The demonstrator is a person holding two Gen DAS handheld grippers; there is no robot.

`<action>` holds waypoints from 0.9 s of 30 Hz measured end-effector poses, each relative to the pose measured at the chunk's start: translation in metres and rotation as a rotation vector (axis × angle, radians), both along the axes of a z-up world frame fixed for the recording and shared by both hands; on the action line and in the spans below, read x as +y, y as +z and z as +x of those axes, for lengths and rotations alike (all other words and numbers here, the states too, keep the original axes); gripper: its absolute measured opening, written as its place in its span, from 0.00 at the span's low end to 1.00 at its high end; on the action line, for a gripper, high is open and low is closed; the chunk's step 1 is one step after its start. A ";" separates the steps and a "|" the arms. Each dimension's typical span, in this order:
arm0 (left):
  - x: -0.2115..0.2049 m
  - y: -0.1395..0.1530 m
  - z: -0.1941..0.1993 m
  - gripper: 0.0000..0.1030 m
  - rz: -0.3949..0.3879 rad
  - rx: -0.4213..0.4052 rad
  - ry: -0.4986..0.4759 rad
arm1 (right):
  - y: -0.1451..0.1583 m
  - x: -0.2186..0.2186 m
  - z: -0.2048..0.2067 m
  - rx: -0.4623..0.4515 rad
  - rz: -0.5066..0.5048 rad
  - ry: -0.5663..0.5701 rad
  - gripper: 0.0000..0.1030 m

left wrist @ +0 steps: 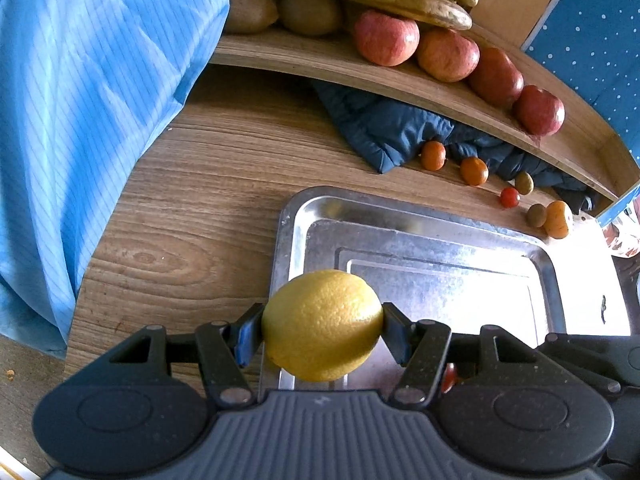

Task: Organize fruits
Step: 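Carry the lemon and cherry tomato over the steel tray with both tools, then open both tools to drop the lemon and cherry tomato onto the tray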

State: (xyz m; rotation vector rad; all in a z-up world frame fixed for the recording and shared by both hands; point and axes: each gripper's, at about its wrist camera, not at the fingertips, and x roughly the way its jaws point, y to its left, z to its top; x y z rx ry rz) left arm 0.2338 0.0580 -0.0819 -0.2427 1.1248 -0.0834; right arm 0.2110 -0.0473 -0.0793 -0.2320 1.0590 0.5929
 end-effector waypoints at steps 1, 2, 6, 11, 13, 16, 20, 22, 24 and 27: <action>0.000 0.000 0.000 0.64 0.001 0.000 -0.001 | -0.001 0.000 0.000 0.002 -0.004 0.001 0.25; 0.000 0.000 0.001 0.64 0.001 0.001 -0.001 | -0.002 0.001 0.000 0.004 -0.008 0.001 0.25; -0.001 0.000 0.001 0.64 0.009 0.004 -0.005 | -0.006 0.002 0.001 0.015 -0.022 0.004 0.25; -0.002 -0.001 0.002 0.64 0.016 0.005 -0.011 | -0.008 0.002 0.002 0.021 -0.032 0.001 0.25; -0.002 -0.001 0.002 0.64 0.019 0.006 -0.014 | -0.009 0.002 0.002 0.023 -0.035 -0.001 0.25; -0.002 0.000 0.001 0.64 0.012 -0.002 -0.019 | -0.011 0.003 0.002 0.027 -0.039 -0.004 0.25; -0.004 0.002 0.001 0.62 0.004 -0.012 -0.033 | -0.012 0.003 0.002 0.029 -0.038 -0.009 0.26; -0.003 0.002 0.001 0.62 0.005 -0.010 -0.028 | -0.012 0.004 0.003 0.029 -0.037 -0.010 0.26; -0.002 0.003 0.000 0.63 0.000 -0.015 -0.022 | -0.012 0.003 0.002 0.029 -0.037 -0.012 0.27; 0.000 0.006 -0.001 0.66 -0.003 -0.024 -0.018 | -0.011 0.001 0.001 0.023 -0.037 -0.020 0.30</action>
